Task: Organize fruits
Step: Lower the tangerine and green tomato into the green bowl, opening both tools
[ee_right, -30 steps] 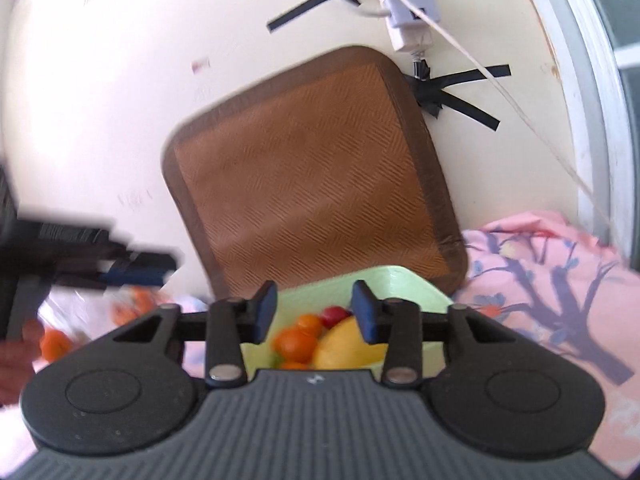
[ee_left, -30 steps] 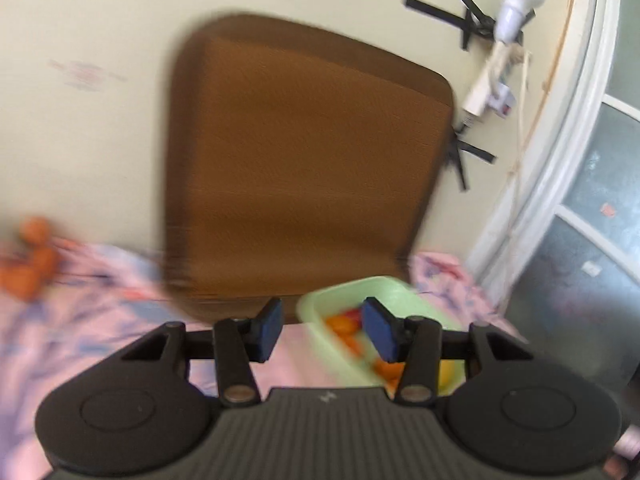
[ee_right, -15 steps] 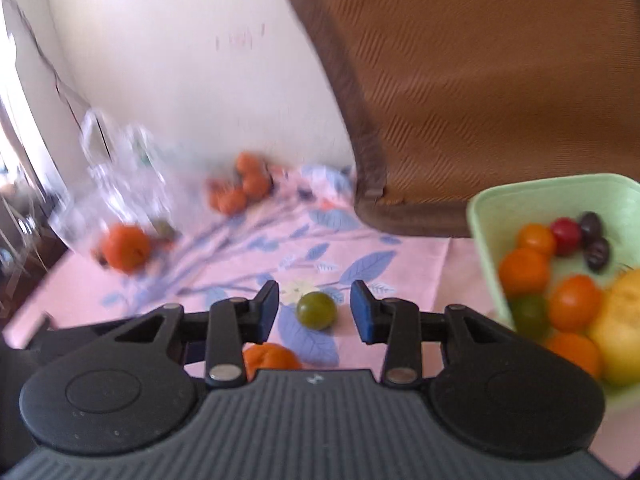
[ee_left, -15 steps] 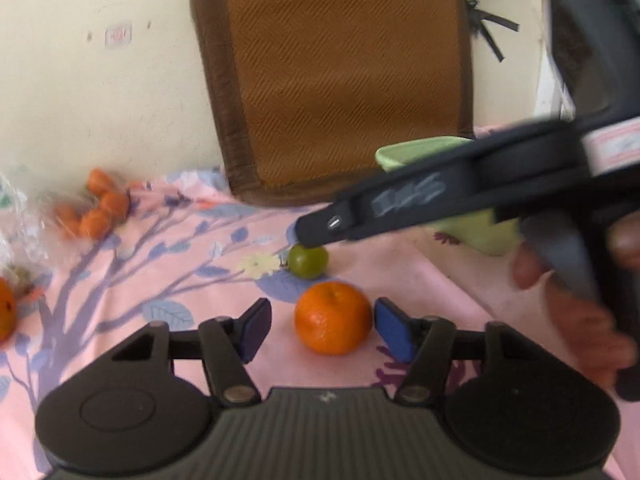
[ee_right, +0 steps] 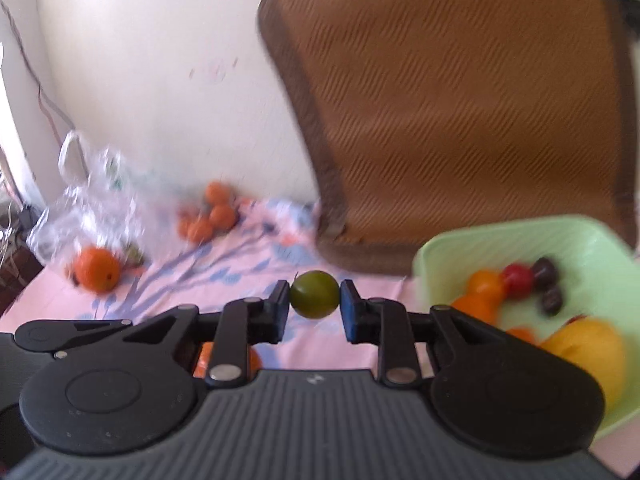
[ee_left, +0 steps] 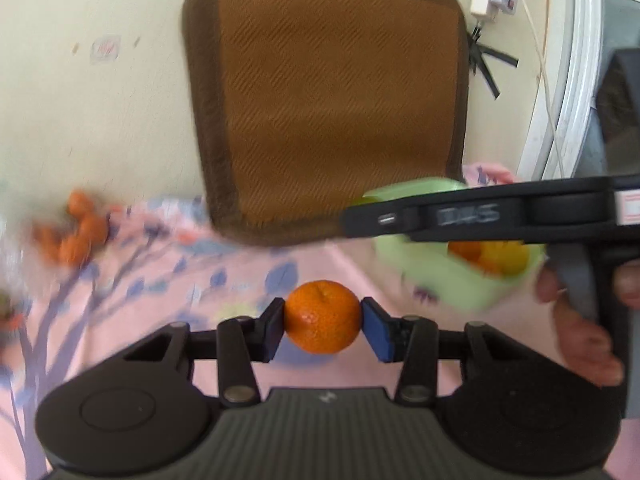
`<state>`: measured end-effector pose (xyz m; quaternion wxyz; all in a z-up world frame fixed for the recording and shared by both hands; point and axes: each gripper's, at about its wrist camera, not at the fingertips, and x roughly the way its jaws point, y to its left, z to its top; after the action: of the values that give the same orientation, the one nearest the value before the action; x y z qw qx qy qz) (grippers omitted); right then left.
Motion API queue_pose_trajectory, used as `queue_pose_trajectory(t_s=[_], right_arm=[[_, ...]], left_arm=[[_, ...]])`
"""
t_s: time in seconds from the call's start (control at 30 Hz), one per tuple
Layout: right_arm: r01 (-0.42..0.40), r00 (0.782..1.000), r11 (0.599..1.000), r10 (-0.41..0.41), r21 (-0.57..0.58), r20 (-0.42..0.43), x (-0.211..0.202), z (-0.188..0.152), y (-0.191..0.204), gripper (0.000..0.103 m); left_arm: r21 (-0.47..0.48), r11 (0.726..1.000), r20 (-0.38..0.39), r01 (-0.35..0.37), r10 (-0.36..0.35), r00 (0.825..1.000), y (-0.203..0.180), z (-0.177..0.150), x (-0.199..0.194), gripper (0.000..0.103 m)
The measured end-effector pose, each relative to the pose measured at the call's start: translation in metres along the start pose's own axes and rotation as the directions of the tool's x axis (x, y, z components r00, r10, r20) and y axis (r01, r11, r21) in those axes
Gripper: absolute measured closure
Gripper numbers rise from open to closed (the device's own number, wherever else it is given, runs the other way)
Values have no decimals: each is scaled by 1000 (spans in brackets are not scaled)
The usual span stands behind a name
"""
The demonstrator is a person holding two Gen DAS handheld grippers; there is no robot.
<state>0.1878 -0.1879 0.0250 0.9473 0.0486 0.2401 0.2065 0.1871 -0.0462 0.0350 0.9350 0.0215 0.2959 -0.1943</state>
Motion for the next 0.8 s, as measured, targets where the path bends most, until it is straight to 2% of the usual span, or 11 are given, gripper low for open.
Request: queue_pose_trajectory(t_s=[0.13, 0.3, 0.47, 0.53, 0.67, 0.73, 0.77, 0.8], right_arm=[[76, 995, 997, -77, 23, 57, -30, 13, -39, 73], [138, 988, 989, -141, 56, 65, -53, 10, -84, 73], [153, 987, 983, -158, 102, 37, -51, 3, -115, 73], [154, 987, 983, -157, 102, 22, -43, -2, -118, 73], [164, 986, 982, -166, 98, 14, -32, -11, -122, 71], [163, 986, 979, -166, 119, 21, -31, -12, -124, 66], [162, 985, 978, -167, 133, 31, -33, -12, -125, 59], [159, 985, 977, -167, 144, 43, -35, -12, -126, 59]], left_arm=[[35, 999, 35, -1, -1, 999, -22, 30, 12, 62], [55, 998, 34, 35, -36, 999, -51, 57, 36, 62], [-38, 990, -18, 138, -139, 990, -59, 72, 69, 62], [-76, 985, -43, 153, -157, 987, -60, 74, 83, 62], [-99, 985, -71, 141, -148, 986, -63, 74, 103, 60], [-88, 989, -70, 118, -124, 990, -66, 76, 108, 56], [-84, 991, -67, 108, -114, 991, -66, 76, 108, 55], [-83, 991, -64, 104, -109, 992, -67, 78, 107, 55]])
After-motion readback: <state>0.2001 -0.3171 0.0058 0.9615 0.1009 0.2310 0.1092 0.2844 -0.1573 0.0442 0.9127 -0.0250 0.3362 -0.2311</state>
